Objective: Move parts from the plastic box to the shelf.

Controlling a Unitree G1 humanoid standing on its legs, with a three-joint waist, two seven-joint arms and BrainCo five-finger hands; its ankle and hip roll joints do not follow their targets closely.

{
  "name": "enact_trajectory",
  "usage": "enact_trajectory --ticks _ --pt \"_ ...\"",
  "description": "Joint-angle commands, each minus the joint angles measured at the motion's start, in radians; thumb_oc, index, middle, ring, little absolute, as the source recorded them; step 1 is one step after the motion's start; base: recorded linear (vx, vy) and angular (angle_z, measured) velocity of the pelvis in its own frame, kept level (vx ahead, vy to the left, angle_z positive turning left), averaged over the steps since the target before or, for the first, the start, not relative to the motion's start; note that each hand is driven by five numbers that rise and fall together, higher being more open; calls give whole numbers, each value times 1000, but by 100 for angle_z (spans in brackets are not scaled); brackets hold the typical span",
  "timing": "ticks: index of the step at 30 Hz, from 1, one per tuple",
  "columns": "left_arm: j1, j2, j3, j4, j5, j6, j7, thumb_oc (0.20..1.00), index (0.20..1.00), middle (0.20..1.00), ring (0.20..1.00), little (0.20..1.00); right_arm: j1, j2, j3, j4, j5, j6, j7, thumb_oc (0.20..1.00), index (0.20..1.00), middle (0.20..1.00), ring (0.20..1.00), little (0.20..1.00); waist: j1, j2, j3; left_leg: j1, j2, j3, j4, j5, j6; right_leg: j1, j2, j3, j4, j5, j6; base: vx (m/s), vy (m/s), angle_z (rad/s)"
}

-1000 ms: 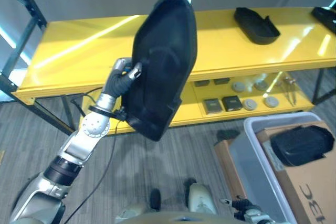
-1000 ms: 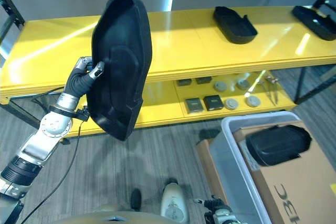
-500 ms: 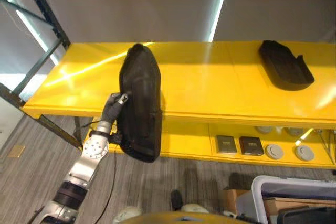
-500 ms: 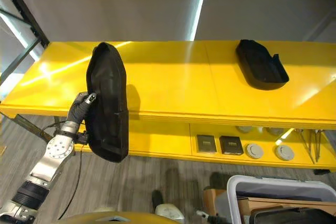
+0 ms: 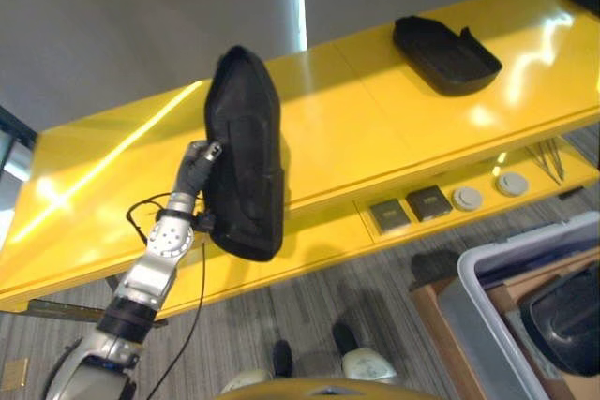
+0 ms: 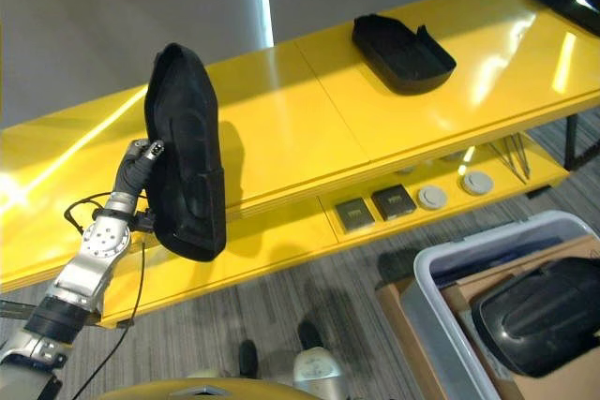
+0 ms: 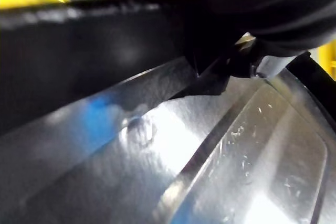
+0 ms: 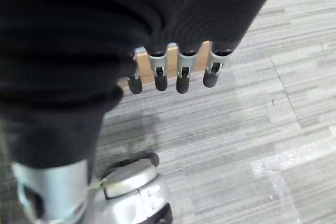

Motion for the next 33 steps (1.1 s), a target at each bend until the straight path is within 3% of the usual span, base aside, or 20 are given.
enact_trajectory --ticks 1,10,12,15,25,33 --pt "-135 16 55 31 -63 -56 76 200 200 200 200 200 -32 1 48 27 -49 8 2 1000 1000 1000 1000 1000 -7 -42 -33 -35 15 -10 0 -8 -32 10 -24 -1 21 -55 17 -59 28 -15" --pt "-500 -3 -71 322 -161 -41 150 200 200 200 200 200 -102 2 108 17 -28 8 -14 1000 1000 1000 1000 1000 -47 -51 -11 -137 24 31 0 12 -37 -114 -15 23 3 -6 39 -38 3 -12" --pt "-664 -11 -139 517 -217 -4 141 200 200 200 200 200 -136 3 135 10 -7 9 -21 1000 1000 1000 1000 1000 -56 -50 6 -158 26 38 0 23 -39 -137 -8 30 1 5 43 -29 -15 -17" --pt "-772 -10 -204 684 -190 46 102 200 200 200 200 200 -172 17 165 19 9 14 -16 1000 1000 1000 1000 1000 -57 -54 26 -166 28 34 0 30 -40 -149 -4 33 1 12 44 -16 -23 -9" --pt "-891 -78 -226 953 -168 108 100 200 200 200 200 200 -201 23 202 33 35 12 -5 1000 1000 1000 1000 1000 -67 -55 33 -144 32 45 0 20 -39 -134 1 45 1 7 43 10 -1 -3" --pt "-897 -58 -229 974 -108 127 126 200 200 200 200 200 -219 26 222 31 43 7 -5 1000 1000 1000 1000 1000 -55 -51 48 -154 32 41 0 25 -41 -142 2 39 1 8 39 -4 -8 -3"
